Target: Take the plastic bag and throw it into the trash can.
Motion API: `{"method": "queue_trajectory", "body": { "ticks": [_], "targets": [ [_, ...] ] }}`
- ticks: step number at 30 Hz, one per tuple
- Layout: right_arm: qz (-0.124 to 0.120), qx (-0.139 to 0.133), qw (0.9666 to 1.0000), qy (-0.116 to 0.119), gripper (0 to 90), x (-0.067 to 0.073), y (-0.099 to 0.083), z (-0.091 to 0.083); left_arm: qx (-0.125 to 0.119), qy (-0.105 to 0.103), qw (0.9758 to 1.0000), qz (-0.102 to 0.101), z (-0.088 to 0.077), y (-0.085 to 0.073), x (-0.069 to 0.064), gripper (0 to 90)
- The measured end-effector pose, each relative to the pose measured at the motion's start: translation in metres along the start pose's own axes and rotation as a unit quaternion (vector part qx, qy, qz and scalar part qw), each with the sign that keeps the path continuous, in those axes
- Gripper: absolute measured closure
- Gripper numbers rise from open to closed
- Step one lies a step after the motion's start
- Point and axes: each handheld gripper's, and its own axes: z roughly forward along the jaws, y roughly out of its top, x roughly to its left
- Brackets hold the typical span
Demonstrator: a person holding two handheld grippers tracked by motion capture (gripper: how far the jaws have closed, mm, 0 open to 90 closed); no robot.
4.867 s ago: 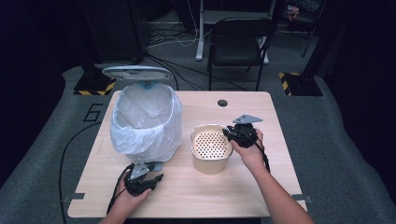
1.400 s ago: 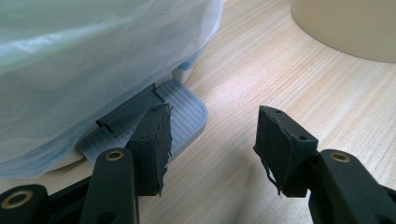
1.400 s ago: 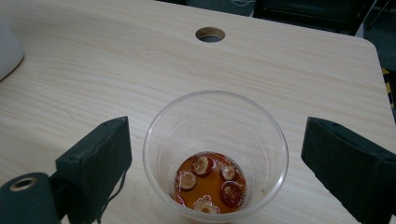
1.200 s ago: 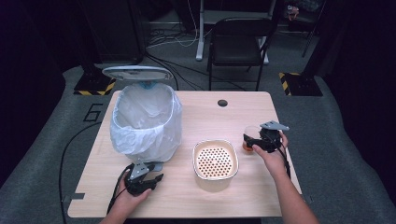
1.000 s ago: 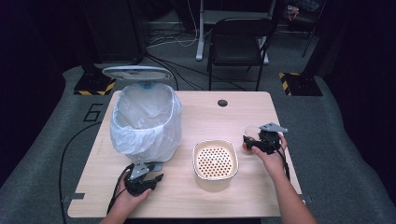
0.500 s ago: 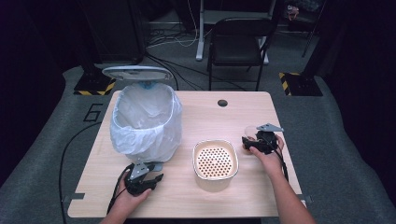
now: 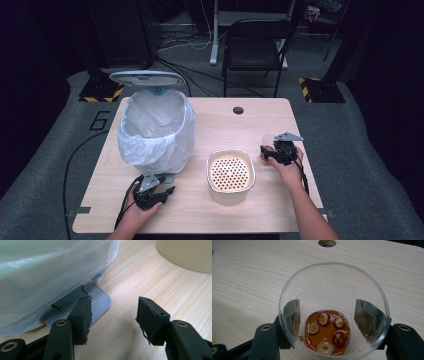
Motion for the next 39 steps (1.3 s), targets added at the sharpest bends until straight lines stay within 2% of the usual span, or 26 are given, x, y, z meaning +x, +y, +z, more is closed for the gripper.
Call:
{"method": "queue_trajectory", "body": {
  "ticks": [3,10,24,31,34,39],
  "targets": [
    [-0.003,0.001,1.0,0.006,39.4,0.0,0.0,-0.001,0.0,0.0,1.0,0.0,0.0,0.0,0.0,45.7],
    [-0.033,-0.001,0.9992,0.022,43.3,0.003,0.004,-0.007,0.0,0.0,1.0,0.0,0.0,0.0,0.0,45.8],
    [-0.066,-0.013,0.9958,0.062,48.3,0.009,0.027,-0.029,0.0,0.001,1.0,0.001,0.0,0.0,0.0,45.8],
    [-0.098,-0.012,0.991,0.091,49.5,0.013,0.042,-0.036,0.0,0.0,1.0,0.0,0.0,0.0,0.0,45.8],
    [-0.117,-0.013,0.9879,0.101,49.7,0.014,0.049,-0.039,0.0,0.0,1.0,0.0,0.0,0.0,0.0,45.8],
    [-0.131,-0.019,0.9814,0.139,49.6,0.017,0.062,-0.045,0.0,0.0,1.0,0.0,0.0,0.0,0.0,45.8]
  ]
}}
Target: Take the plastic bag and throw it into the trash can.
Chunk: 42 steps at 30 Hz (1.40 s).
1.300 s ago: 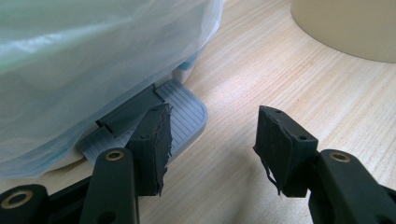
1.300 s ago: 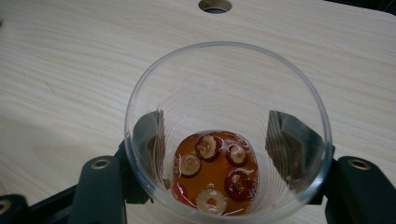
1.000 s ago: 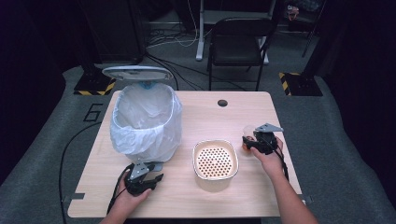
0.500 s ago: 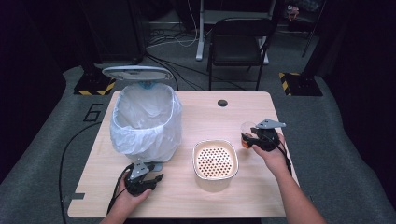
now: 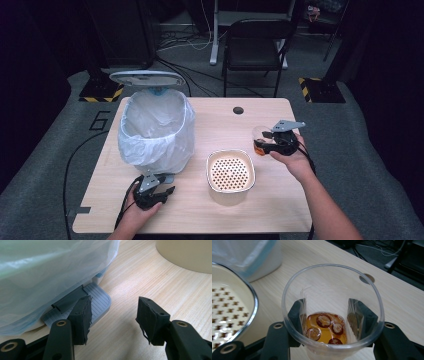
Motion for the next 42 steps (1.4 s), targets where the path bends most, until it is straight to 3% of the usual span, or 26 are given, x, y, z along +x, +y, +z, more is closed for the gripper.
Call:
{"method": "queue_trajectory", "body": {
  "ticks": [10,11,15,20,27,36,42],
  "targets": [
    [-0.031,-0.026,0.9973,0.061,49.5,0.004,0.025,-0.007,-0.001,0.001,1.0,0.001,0.0,0.0,0.0,45.8],
    [-0.039,-0.032,0.996,0.074,49.5,0.006,0.03,-0.008,0.001,0.0,1.0,0.001,0.0,0.0,0.0,45.8],
    [-0.05,-0.039,0.9934,0.096,49.5,0.009,0.038,-0.008,0.0,0.0,1.0,0.0,0.0,0.0,0.0,45.8],
    [-0.08,-0.037,0.9891,0.118,49.4,0.014,0.048,-0.006,0.0,0.0,1.0,0.0,0.0,0.0,0.0,45.8],
    [-0.146,-0.037,0.9811,0.121,49.4,0.022,0.059,-0.006,0.0,-0.001,1.0,-0.001,0.0,0.0,0.0,45.7],
    [-0.192,-0.043,0.973,0.121,49.4,0.028,0.065,-0.007,0.0,0.0,1.0,-0.001,0.0,0.0,0.0,45.8],
    [-0.238,-0.039,0.9634,0.117,49.4,0.037,0.068,-0.009,0.0,0.0,1.0,0.0,0.0,0.0,0.0,45.8]
  ]
}}
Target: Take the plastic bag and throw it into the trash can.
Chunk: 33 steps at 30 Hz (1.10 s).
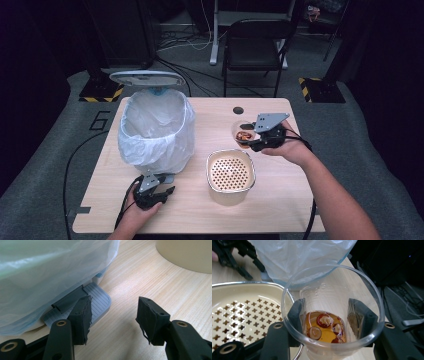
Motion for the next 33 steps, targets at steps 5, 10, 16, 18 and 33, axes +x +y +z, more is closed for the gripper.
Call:
{"method": "queue_trajectory", "body": {
  "ticks": [5,10,16,18,33],
  "targets": [
    [-0.045,0.006,0.9989,-0.005,49.2,0.01,0.007,0.002,0.0,0.0,1.0,-0.001,0.0,0.0,0.0,45.8],
    [-0.082,0.0,0.9964,-0.022,49.2,0.017,0.01,0.003,0.0,0.0,1.0,0.0,0.0,0.0,0.0,45.8],
    [-0.115,0.001,0.9928,-0.035,49.2,0.025,0.012,0.003,0.0,-0.001,1.0,-0.002,0.0,0.0,0.0,45.7],
    [-0.123,-0.004,0.9917,-0.037,49.2,0.028,0.013,0.003,0.0,0.0,1.0,-0.002,0.0,0.0,0.0,45.8],
    [-0.188,-0.009,0.9807,-0.054,49.2,0.051,0.019,0.003,-0.003,0.001,1.0,-0.004,0.0,0.0,0.0,45.8]
  ]
}}
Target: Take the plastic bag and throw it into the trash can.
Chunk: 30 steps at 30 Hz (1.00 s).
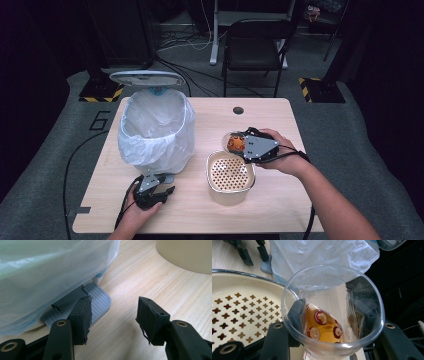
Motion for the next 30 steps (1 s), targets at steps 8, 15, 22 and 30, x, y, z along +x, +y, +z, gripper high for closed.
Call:
{"method": "queue_trajectory", "body": {
  "ticks": [8,15,22,30],
  "targets": [
    [-0.03,0.003,0.9988,-0.039,49.3,0.011,0.005,-0.002,0.0,-0.001,1.0,0.0,0.0,0.0,0.0,45.8],
    [-0.067,0.012,0.9932,-0.094,49.4,0.024,0.005,-0.004,0.0,-0.002,1.0,0.0,0.0,0.0,0.0,45.8],
    [-0.123,0.032,0.9852,-0.115,49.4,0.034,0.007,-0.006,0.0,-0.001,1.0,0.0,0.0,0.0,0.0,45.8],
    [-0.184,0.054,0.9747,-0.115,49.4,0.044,0.01,-0.005,0.002,-0.003,1.0,0.0,0.0,0.0,0.0,45.8]
  ]
}}
